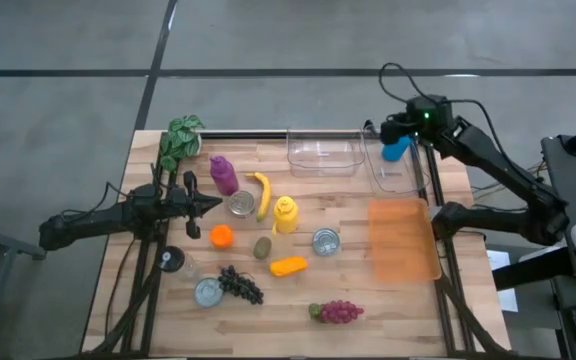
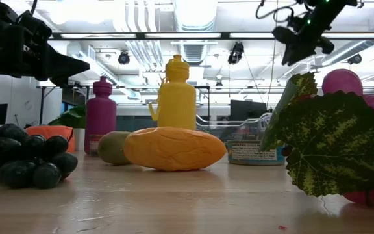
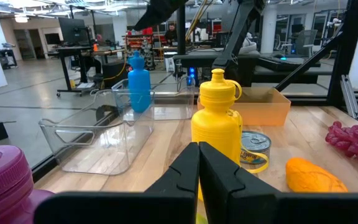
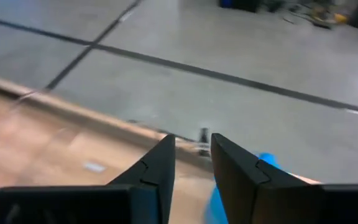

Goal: Pick & Place Food Item
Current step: Put the red grapes into the left transparent bin

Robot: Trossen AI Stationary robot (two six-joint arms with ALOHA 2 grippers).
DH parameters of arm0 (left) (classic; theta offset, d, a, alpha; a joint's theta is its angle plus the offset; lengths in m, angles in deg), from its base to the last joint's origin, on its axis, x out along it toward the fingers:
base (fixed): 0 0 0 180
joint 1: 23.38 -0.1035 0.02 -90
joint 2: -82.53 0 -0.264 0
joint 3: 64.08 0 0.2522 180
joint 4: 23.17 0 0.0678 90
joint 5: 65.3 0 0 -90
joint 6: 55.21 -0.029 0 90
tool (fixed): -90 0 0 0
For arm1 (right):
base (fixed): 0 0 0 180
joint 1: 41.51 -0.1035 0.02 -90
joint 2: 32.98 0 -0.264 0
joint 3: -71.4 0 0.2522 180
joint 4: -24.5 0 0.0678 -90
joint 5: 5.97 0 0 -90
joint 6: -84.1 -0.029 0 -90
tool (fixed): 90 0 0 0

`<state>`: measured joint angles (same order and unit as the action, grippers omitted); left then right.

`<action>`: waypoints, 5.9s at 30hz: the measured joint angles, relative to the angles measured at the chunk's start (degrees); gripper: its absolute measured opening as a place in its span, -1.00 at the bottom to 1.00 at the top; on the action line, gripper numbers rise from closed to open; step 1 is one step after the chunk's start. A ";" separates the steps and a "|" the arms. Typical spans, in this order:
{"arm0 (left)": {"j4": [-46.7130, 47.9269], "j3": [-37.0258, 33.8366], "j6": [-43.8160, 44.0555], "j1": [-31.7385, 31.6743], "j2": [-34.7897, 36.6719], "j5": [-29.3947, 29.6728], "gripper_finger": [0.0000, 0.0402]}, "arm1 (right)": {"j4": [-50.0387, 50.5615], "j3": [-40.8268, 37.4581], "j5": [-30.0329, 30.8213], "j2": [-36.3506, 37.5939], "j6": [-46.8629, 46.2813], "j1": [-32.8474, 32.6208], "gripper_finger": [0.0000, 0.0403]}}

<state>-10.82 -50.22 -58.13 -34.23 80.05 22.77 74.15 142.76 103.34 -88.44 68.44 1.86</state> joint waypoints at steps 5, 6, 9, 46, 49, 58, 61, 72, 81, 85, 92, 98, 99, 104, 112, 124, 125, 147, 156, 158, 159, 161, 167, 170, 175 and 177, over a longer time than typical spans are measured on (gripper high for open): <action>0.00 0.01 0.00 0.00 0.00 0.00 -0.93 | 0.12 -0.56 0.13 1.40 0.44 -10.34 -0.68; 0.00 0.01 0.00 0.00 0.00 0.00 -0.93 | 0.12 -0.74 0.13 1.48 0.66 -12.47 -0.70; 0.00 0.00 0.02 0.00 0.00 0.00 -0.93 | 0.05 -1.39 0.15 1.58 0.88 -19.22 -0.75; -0.01 0.00 0.00 0.01 -0.02 0.00 -0.93 | -11.51 -11.37 -22.42 -2.33 14.40 -54.77 -0.81; 0.00 0.01 -0.02 0.01 -0.02 0.00 -0.93 | -11.26 -11.35 -22.40 -4.61 14.34 -54.77 -0.81; -0.02 0.02 0.00 0.01 -0.02 0.00 -0.93 | -11.71 -11.32 -24.63 -9.13 10.82 -54.79 -0.81; -0.02 0.01 0.01 0.01 -0.02 0.00 -0.93 | -12.87 -11.28 -26.66 -10.08 10.34 -54.85 -0.81; -2.03 0.03 0.13 0.04 0.02 -1.89 -0.93 | -14.11 -11.24 -28.83 -12.95 9.80 -54.85 -0.81; 2.84 6.65 -0.04 0.11 -0.04 -6.93 -0.98 | -14.77 -11.24 -28.83 -13.00 7.72 -54.87 -0.81; 3.36 8.69 -0.09 0.11 -0.02 -8.83 -0.98 | -15.35 -11.24 -28.81 -13.05 7.65 -55.33 -0.81; 5.31 12.51 -0.10 0.11 -4.72 -9.32 -0.99 | -17.46 -11.24 -28.70 -14.69 6.81 -57.97 -0.81; 5.74 17.49 -1.23 0.11 -12.97 -12.45 -0.99 | -19.60 -11.24 -28.42 -17.38 5.25 -60.22 -0.81; 5.70 18.38 -1.64 0.17 -14.59 -12.98 -0.99 | -19.65 -11.24 -28.39 -17.88 4.83 -60.56 -0.81; 5.82 22.19 -3.13 1.01 -21.39 -13.49 -0.99 | -20.27 -11.21 -28.74 -20.71 3.96 -61.69 -0.81; 6.08 27.58 -8.20 4.71 -30.07 -13.83 -0.99 | -22.30 -11.21 -32.68 -24.33 5.80 -62.02 -0.81; 6.10 28.92 -10.66 6.64 -32.28 -13.79 -0.99 | -28.24 -11.21 -34.40 -28.48 3.91 -61.74 -0.81; 5.94 28.92 -10.67 6.64 -32.24 -13.79 -0.99 | -28.26 -11.21 -34.38 -28.68 3.97 -61.74 -0.81; 5.49 28.87 -10.82 6.64 -32.24 -12.68 -0.99 | -32.34 -11.21 -33.41 -29.76 3.85 -61.89 -0.41; 5.53 28.80 -10.80 6.64 -32.24 -12.68 -0.99 | -32.31 -11.32 -33.42 -29.90 4.01 -61.98 -0.32; 5.68 28.72 -10.80 6.64 -32.24 -12.68 -0.99 | -32.33 -11.34 -33.40 -29.90 4.09 -62.13 -0.34; 5.74 28.72 -10.80 6.64 -32.24 -12.68 -0.99 | -32.31 -11.35 -33.40 -29.90 4.13 -62.13 -0.35; 5.73 28.72 -10.80 6.64 -32.23 -12.68 -0.99 | -32.33 -11.37 -33.33 -29.90 4.26 -62.24 -0.37; 5.93 28.72 -12.11 6.64 -32.24 -12.68 -0.99 | -32.34 -11.40 -33.29 -29.90 4.28 -62.26 -0.44; 6.12 28.72 -13.46 6.64 -32.24 -12.68 -0.99 | -32.39 -11.41 -33.29 -29.92 4.28 -62.26 -0.48; 6.12 28.68 -13.63 6.64 -32.23 -12.68 -0.99 | -33.10 -11.71 -33.07 -29.92 4.25 -62.71 -0.54; 6.41 28.63 -13.64 6.64 -32.24 -12.68 -0.99 | -34.47 -12.24 -32.89 -29.93 4.21 -62.96 -0.56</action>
<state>-4.41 -21.59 -71.77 -27.58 47.81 10.09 39.68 130.53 70.45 -118.37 72.65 -61.10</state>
